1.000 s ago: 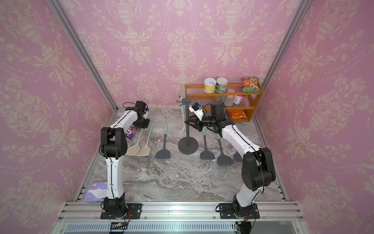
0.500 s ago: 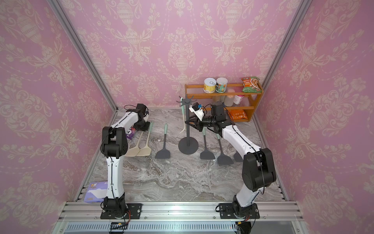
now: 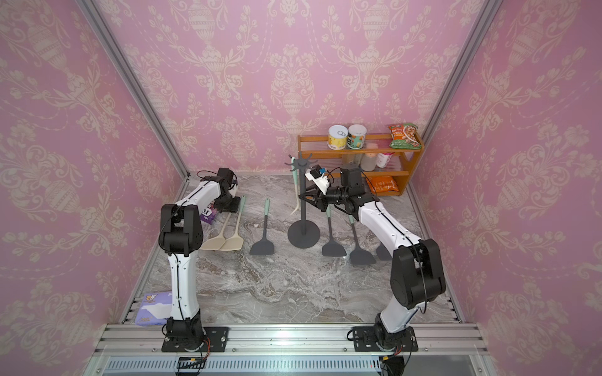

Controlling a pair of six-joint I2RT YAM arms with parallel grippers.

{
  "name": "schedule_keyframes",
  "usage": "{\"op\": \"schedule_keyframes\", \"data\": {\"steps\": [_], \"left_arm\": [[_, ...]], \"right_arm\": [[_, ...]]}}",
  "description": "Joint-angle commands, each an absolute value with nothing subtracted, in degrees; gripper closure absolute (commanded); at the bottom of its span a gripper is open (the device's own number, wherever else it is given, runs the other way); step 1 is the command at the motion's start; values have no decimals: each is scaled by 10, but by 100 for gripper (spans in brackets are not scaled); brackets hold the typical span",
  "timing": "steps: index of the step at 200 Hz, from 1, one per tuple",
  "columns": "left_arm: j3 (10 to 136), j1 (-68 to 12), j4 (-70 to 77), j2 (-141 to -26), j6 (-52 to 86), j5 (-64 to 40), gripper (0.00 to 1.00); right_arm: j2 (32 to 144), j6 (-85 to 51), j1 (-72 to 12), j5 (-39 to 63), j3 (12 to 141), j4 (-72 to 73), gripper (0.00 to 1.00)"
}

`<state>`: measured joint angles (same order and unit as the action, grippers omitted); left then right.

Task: Take the spatula off the kitchen utensil rack
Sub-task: Place the spatula at the center of the board, then take off the spatula from the rack.

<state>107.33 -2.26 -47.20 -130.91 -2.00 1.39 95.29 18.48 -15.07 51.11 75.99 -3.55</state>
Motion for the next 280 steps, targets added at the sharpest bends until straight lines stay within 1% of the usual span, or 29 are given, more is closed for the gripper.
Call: {"op": "schedule_keyframes", "data": {"steps": [1, 17, 38, 43, 59, 73, 85, 95, 128, 136, 148, 158, 170, 192, 206, 228, 280], "left_arm": [[1025, -22, -428, -1203, -1, -39, 58], [1006, -26, -416, -1140, 2, -59, 54], [983, -46, -394, -1058, -16, -109, 53], [972, -52, -382, -1038, -22, -130, 53], [910, -63, -317, -964, -32, -258, 53], [829, -71, -212, -899, -13, -369, 53], [770, -79, -136, -856, 12, -392, 49], [737, -85, -97, -839, 23, -408, 49], [704, -110, -34, -844, 27, -467, 48], [687, -110, 24, -846, 54, -496, 48], [662, -113, 151, -850, 106, -524, 46], [662, -120, 198, -855, 124, -537, 46], [682, -134, 196, -862, 110, -546, 45], [733, -159, 133, -882, 55, -560, 44], [754, -171, 128, -896, 45, -574, 43], [779, -187, 109, -912, 16, -560, 43], [812, -196, 136, -954, 19, -551, 43]], "right_arm": [[946, 148, -142, 489, 733, -145, 100], [947, 150, -142, 489, 734, -150, 100], [947, 154, -142, 497, 734, -150, 100], [949, 155, -142, 499, 735, -150, 100], [953, 158, -142, 501, 736, -153, 100], [954, 155, -141, 500, 736, -150, 100], [954, 153, -142, 507, 735, -145, 100], [954, 150, -141, 515, 733, -139, 100], [952, 151, -141, 536, 732, -132, 100], [953, 153, -141, 539, 730, -134, 100], [956, 155, -141, 543, 732, -136, 100], [959, 154, -141, 547, 735, -137, 100], [959, 153, -142, 549, 735, -134, 100], [958, 152, -142, 551, 734, -133, 100], [959, 154, -142, 553, 735, -133, 100], [961, 154, -142, 556, 733, -133, 100], [958, 157, -141, 557, 730, -135, 100]]}}
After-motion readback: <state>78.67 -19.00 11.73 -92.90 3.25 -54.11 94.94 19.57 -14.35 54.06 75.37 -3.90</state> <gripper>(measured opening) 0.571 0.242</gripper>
